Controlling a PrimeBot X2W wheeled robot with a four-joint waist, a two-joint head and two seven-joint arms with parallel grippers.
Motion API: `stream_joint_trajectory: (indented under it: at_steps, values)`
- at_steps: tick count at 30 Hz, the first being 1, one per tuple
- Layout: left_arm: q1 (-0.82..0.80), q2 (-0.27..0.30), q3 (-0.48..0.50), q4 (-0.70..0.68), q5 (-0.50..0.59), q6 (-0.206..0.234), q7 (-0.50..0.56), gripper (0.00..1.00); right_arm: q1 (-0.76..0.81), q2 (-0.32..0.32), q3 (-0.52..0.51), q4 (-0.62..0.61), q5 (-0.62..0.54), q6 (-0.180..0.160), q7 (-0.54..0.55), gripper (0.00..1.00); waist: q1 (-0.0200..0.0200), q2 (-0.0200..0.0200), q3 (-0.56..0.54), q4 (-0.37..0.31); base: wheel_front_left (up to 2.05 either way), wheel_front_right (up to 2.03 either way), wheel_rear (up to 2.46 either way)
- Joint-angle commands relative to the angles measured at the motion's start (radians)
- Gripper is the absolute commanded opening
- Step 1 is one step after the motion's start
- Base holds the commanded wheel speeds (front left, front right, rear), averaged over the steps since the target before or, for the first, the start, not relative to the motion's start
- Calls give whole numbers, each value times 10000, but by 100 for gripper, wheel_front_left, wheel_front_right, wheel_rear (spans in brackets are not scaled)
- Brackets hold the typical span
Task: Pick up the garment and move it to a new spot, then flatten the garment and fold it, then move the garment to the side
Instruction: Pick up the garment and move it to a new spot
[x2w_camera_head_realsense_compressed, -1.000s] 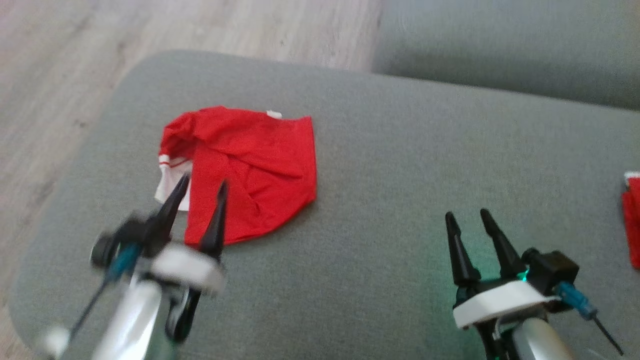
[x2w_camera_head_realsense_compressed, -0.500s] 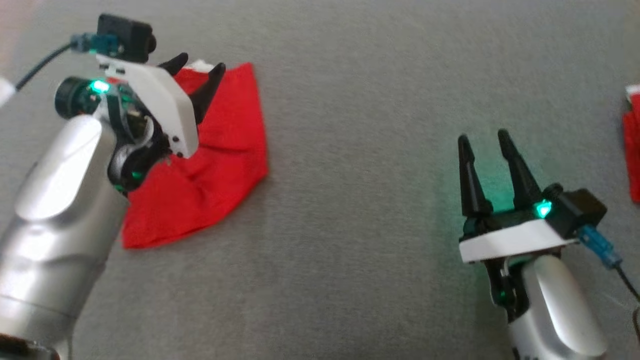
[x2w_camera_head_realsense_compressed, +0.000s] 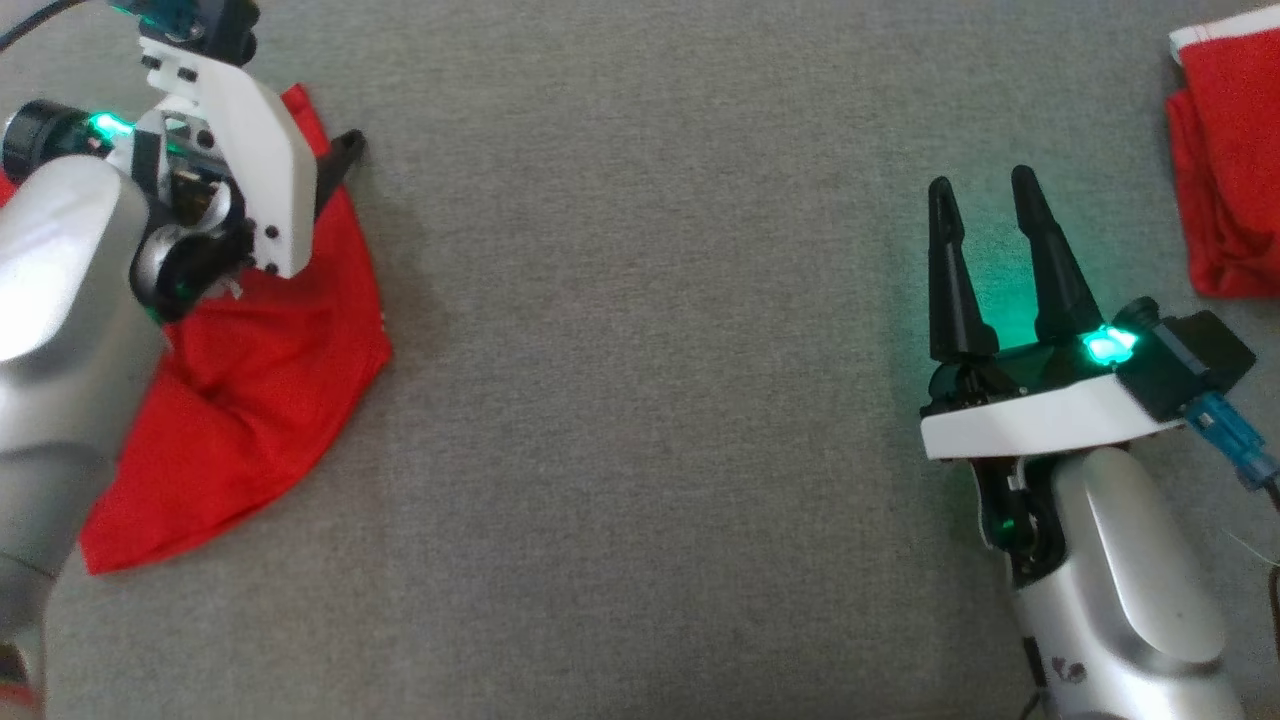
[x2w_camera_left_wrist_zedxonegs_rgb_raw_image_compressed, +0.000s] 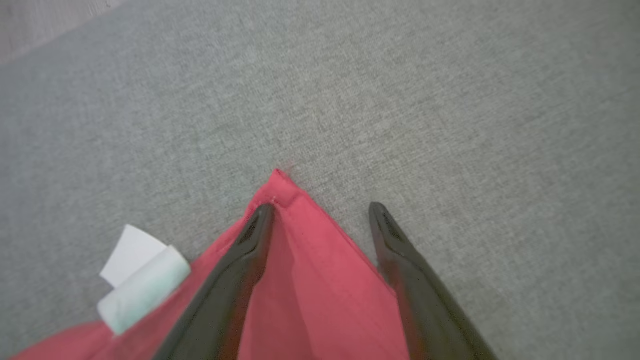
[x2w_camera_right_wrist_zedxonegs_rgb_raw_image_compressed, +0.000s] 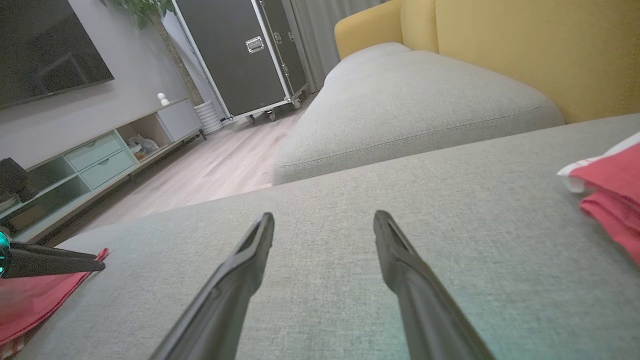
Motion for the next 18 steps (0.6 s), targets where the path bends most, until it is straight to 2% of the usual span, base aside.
stream_joint_trajectory:
  at_steps: [1, 8, 9, 11, 14, 18]
  values:
    - [-519, 644, 182, -101, -66, 18, 141, 100, -104, -1, 232, -375, 114, -9, -109, 100, -1, 0, 221, -235, 0, 0, 0]
    - [-601, 810, -116, 599, -494, 18, 616, 100, -71, -1, 143, -414, 110, -9, -109, 100, -1, 0, 243, -373, 0, 0, 0]
    - [-573, 763, -101, 706, -597, 18, 691, 86, -71, -1, 118, -402, 93, -9, -109, 100, -1, 0, 216, -373, 0, 0, 0]
    - [-510, 647, -61, 873, -791, 18, 800, 0, -54, -1, 58, -369, 51, -9, -109, 100, -1, 0, 126, -348, 0, 0, 0]
    - [-434, 458, 105, 998, -1016, 20, 529, 0, -19, -1, -29, -295, -38, -9, -109, 100, -1, 0, -71, -283, 0, 0, 0]
    - [-332, 235, 336, 1040, -1081, 21, -575, 0, 3, -1, -60, -159, -129, -9, -109, 100, -1, 0, -485, -213, 0, 0, 0]
